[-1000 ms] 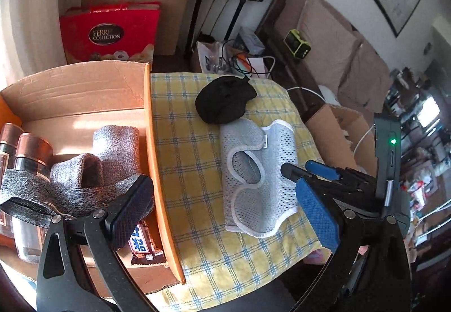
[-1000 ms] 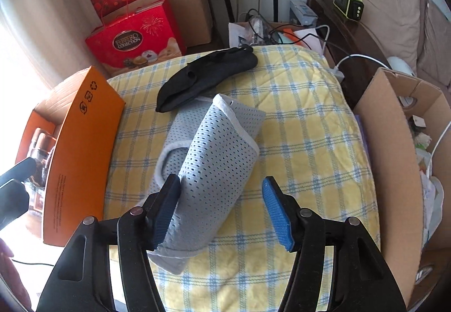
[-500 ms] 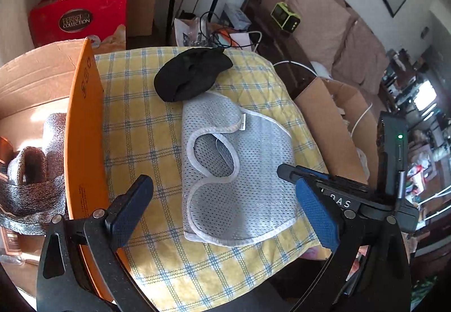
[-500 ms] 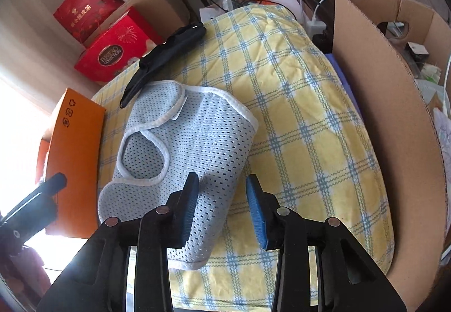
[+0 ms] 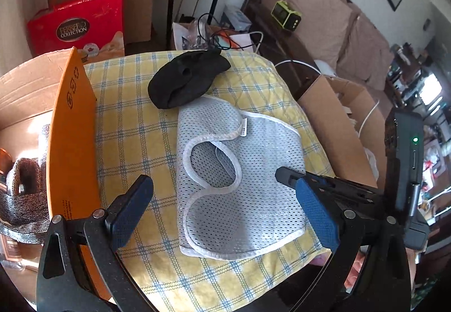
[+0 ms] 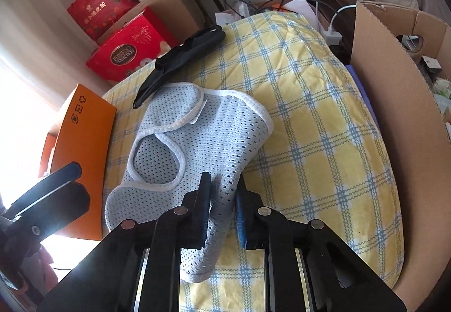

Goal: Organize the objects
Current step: 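Grasp the grey mesh fabric edge with the right gripper and lift it, then grasp the mesh fabric with the left gripper beside the right gripper, then carry the mesh fabric into the orange box with both grippers and release, then press the mesh fabric flat inside the box with both grippers, then move the right gripper to the black eye mask and grasp it, then lift the eye mask by its strap with the right gripper, then lay the eye mask flat on the bed with the right gripper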

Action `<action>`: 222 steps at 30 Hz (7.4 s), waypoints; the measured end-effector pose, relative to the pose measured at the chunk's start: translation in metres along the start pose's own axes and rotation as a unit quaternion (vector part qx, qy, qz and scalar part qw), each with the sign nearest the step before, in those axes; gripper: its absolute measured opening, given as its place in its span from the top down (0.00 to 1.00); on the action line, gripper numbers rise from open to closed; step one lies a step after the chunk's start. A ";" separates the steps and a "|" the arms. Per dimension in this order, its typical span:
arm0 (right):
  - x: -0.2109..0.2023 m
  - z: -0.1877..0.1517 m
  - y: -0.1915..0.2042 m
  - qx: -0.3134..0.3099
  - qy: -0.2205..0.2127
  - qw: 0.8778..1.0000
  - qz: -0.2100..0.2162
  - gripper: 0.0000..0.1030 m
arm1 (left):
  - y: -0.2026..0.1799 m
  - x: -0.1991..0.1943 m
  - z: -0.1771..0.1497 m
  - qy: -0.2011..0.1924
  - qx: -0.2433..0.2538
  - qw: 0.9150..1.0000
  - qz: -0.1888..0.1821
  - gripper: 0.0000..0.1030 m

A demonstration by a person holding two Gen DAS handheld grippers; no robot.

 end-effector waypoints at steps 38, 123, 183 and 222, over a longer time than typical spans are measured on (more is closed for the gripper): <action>-0.055 -0.015 0.012 -0.022 -0.034 0.999 -0.005 0.89 | -0.032 0.005 -0.032 0.020 0.019 0.999 -0.036 0.75; -0.012 0.021 0.180 -0.182 -0.031 0.983 -0.021 0.16 | 0.157 -0.110 -0.009 -0.084 -0.126 0.988 0.022 0.06; 0.045 0.077 0.050 -0.018 -0.014 1.000 0.002 0.94 | 0.066 -0.045 0.043 -0.057 -0.051 0.997 0.006 0.00; -0.003 -0.023 0.086 -0.156 0.024 0.987 -0.004 0.58 | 0.069 -0.070 -0.015 -0.038 -0.069 0.996 -0.031 0.00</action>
Point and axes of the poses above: each gripper's, at about its wrist camera, not at the fingertips, and x roughly the way its jaws point, y to its left, z to its top, the point moved 4 cm from there along x, roughly the way its jaws point, and after that the axes turned 7 degrees about z, right-handed, at the moved point
